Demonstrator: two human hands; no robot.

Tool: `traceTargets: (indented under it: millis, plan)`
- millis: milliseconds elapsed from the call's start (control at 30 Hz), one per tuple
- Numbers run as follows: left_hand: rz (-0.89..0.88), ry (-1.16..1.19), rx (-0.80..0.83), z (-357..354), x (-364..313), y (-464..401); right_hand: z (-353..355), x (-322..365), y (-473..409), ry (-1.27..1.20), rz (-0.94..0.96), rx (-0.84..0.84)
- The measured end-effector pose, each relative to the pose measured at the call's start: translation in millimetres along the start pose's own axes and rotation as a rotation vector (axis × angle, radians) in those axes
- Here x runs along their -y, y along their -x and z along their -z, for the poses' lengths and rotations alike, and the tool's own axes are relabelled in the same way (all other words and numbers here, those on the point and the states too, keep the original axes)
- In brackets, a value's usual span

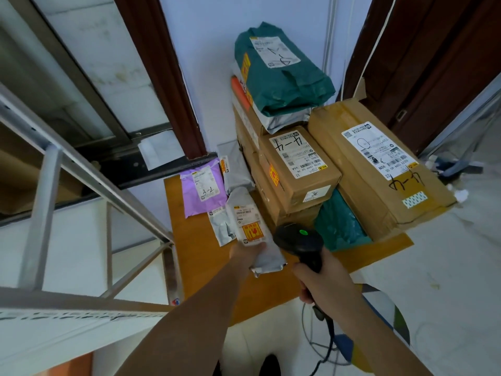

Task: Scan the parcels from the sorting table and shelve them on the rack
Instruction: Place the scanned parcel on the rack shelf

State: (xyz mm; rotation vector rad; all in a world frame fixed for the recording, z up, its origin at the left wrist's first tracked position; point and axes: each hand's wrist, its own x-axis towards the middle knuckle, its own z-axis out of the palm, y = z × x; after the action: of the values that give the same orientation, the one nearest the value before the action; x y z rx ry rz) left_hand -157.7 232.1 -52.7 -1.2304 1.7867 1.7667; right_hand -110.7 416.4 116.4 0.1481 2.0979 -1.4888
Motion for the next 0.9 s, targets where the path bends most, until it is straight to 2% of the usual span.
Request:
traceTargets:
  millis: [133,233,400,667,900]
  plan:
    - [-0.17,0.096,0.053,33.1,4.4,-2.5,-17.3,28.6,4.8,0.018,0.061,-0.04]
    - [-0.33,0.044,0.144,54.0,-19.0,32.4,-31.6,51.6,8.6,0.038,0.127,-0.063]
    - [-0.53,-0.025,0.17,75.4,-53.3,70.8,-55.4,89.1,18.2,0.073,0.285,-0.055]
    - [-0.638,-0.125,0.161,85.8,-74.1,88.7,-69.6,112.2,15.8,0.131,0.312,-0.092]
    - [-0.582,-0.129,0.145,77.3,-72.8,69.7,-65.5,116.6,18.9,0.106,0.324,-0.091]
